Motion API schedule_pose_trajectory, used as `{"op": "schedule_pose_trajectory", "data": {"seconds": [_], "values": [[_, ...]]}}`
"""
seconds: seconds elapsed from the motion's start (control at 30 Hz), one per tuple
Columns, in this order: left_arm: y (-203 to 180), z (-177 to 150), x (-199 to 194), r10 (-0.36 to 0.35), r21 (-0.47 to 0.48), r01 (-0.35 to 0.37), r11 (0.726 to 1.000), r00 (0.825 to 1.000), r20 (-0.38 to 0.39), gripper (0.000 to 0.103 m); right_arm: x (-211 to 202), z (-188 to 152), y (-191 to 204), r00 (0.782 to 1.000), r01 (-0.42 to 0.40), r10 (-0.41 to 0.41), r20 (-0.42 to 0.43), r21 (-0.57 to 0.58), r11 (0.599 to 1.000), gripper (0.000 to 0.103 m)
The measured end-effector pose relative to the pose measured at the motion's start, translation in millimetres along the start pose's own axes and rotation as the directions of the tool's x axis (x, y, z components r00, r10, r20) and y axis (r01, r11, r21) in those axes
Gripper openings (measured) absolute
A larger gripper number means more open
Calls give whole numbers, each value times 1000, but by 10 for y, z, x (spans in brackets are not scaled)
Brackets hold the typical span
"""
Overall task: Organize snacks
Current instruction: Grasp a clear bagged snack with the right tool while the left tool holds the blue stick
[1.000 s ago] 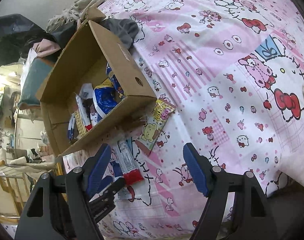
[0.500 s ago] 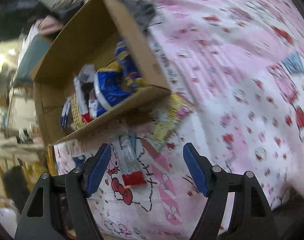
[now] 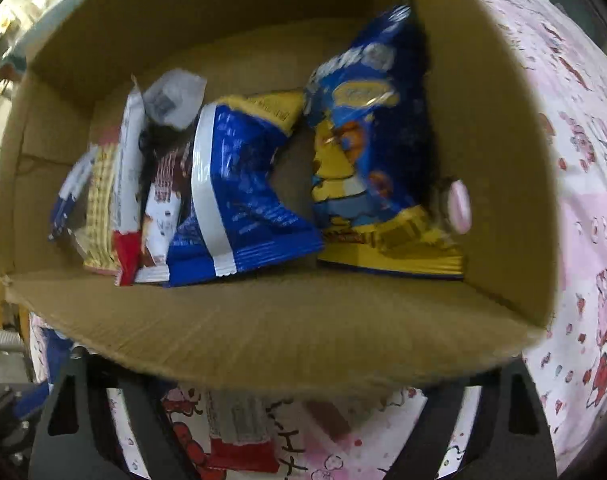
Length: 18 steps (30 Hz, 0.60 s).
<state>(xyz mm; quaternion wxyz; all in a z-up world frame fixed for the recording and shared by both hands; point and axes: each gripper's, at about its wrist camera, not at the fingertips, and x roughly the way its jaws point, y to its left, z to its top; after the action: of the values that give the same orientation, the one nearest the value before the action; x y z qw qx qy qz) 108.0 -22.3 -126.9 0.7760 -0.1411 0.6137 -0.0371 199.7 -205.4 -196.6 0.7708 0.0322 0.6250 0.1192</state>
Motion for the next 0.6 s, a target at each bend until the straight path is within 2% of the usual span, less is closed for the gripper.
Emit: {"op": "schedule_pose_trajectory", "data": {"seconds": [0.03,0.07,0.2,0.3,0.33,0.37,0.6], "values": [[11,9,-11,0,-2,0,1000,1000,2,13,-3,-8,11,1000,-6,6,6,-6,1000,74],[21,18,-20,-1,-8,1,1000,1000,4,13,-8,-23,6,999,-41,41,6,-2,999,67],[112,48,-78,-3,-48,4,999,1000,21,13,-36,-125,-18,984,-176,177,-28,46,983,59],[168,63,-124,-5,-61,7,998,999,32,13,-66,-277,56,980,-194,194,-43,21,981,47],[184,68,-132,-4,-62,6,998,999,34,13,-66,-318,81,979,-197,198,-57,11,980,28],[196,71,-139,-4,-64,7,998,999,34,13,-66,-390,102,974,-214,214,-73,16,977,22],[295,52,-228,-7,-89,11,996,999,45,13,-188,-720,171,967,-228,228,-116,9,974,19]]}}
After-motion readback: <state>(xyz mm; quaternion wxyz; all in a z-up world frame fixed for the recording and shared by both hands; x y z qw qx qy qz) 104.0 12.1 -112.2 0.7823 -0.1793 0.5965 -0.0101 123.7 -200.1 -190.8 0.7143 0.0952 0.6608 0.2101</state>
